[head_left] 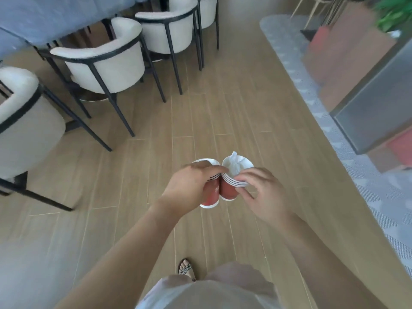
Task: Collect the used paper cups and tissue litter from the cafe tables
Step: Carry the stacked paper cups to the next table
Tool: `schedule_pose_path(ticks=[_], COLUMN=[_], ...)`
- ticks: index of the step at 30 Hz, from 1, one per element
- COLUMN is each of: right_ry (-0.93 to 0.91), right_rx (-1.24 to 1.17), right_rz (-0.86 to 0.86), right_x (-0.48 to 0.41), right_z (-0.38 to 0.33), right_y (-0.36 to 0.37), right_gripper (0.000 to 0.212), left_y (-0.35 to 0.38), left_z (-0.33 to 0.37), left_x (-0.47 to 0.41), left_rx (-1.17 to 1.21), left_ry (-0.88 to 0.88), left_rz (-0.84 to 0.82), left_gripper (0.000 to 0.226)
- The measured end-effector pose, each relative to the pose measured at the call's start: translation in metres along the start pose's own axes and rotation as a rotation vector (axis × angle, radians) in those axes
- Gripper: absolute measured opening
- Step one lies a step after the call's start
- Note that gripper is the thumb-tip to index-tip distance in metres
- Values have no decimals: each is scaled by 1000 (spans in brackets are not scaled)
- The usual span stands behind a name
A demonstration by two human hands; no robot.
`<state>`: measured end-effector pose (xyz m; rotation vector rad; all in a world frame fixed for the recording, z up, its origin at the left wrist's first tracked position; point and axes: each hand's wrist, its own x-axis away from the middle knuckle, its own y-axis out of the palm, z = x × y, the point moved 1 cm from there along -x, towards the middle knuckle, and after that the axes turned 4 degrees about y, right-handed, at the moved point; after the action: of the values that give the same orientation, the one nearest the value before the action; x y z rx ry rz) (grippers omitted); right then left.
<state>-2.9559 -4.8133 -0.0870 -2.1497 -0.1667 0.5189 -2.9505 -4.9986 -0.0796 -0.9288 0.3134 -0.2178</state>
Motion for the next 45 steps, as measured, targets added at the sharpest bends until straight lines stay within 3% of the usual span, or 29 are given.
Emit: schedule_pose_path(ticks=[12,19,27,35,39,45], right_ry=[69,-57,-186,-206,-252,-348], right_rx=[-42,-82,-108,-175,-186,-163], right_rz=[-106,-276,-420,-454,-436,-436], right_x=[25,60,119,181,221,278], right_z=[93,186,253,300,347,441], right_y=[-38,-74,-95,6,92,240], right_gripper=[20,19,23,21,18,14], left_y=[69,158,241,333,415,566], left_z=[71,150,204,153,97,-8], left_x=[-47,-50,-19,29,56,92], left_rx=[-48,-64,-20,6,-13,-18], left_ry=[-89,-295,-388,-522,-545,-585], left_rz=[-123,-70,-74,-41,-19,-112], left_gripper=[29,29,29,25,18,19])
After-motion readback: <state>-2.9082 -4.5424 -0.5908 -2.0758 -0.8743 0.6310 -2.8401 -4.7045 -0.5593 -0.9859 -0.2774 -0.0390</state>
